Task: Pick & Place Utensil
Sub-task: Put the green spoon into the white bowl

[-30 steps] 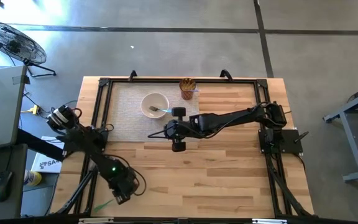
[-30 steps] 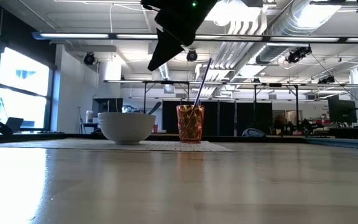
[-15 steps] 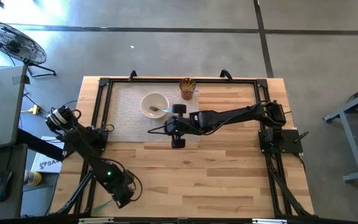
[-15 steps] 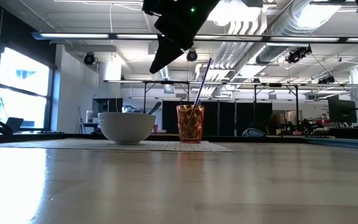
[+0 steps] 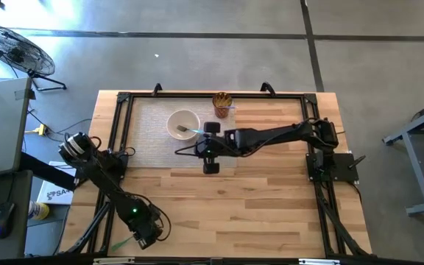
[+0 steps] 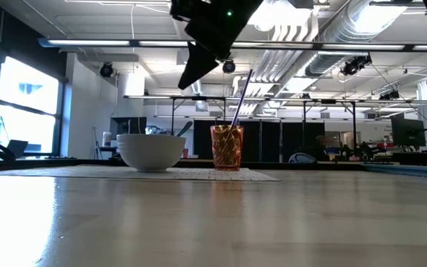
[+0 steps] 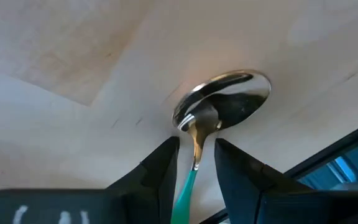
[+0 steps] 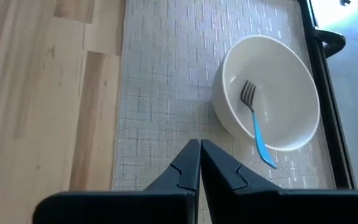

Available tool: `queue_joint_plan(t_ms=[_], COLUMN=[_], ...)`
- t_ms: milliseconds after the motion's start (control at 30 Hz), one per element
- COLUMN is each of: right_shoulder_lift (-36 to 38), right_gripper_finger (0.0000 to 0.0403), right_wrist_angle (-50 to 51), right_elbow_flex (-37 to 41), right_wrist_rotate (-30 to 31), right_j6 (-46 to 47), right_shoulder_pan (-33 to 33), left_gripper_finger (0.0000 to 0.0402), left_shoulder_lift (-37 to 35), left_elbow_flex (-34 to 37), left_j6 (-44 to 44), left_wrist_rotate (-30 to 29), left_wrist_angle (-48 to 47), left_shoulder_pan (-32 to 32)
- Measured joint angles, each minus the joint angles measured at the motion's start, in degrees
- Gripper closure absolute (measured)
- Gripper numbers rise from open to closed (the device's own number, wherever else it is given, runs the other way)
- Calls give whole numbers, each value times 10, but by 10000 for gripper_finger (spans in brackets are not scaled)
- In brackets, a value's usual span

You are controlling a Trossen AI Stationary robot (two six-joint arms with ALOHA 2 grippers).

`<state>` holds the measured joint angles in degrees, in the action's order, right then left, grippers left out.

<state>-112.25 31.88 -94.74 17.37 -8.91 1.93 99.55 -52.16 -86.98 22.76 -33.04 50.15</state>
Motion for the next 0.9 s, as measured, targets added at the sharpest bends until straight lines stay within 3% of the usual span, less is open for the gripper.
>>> queue_joint_plan(t_ms=[233,533,733,900], right_shoulder_lift=[0,0,0,0], right_gripper_finger=[396,396,396,402], right_wrist_angle=[0,4,25,64], right_elbow_flex=[0,0,0,0], right_wrist_rotate=[0,0,8,76], right_j6=[0,0,6,12], right_shoulder_pan=[1,1,1,9], left_gripper_finger=[300,391,381,384], left_shoulder_lift=[1,2,3,2], left_elbow_flex=[0,2,1,3], left_j6=[-3,1,40,93], left_wrist_rotate=[7,29,-1,-23], left_wrist_angle=[-7,0,-53,-85], left_shoulder_pan=[0,5,-4,-45])
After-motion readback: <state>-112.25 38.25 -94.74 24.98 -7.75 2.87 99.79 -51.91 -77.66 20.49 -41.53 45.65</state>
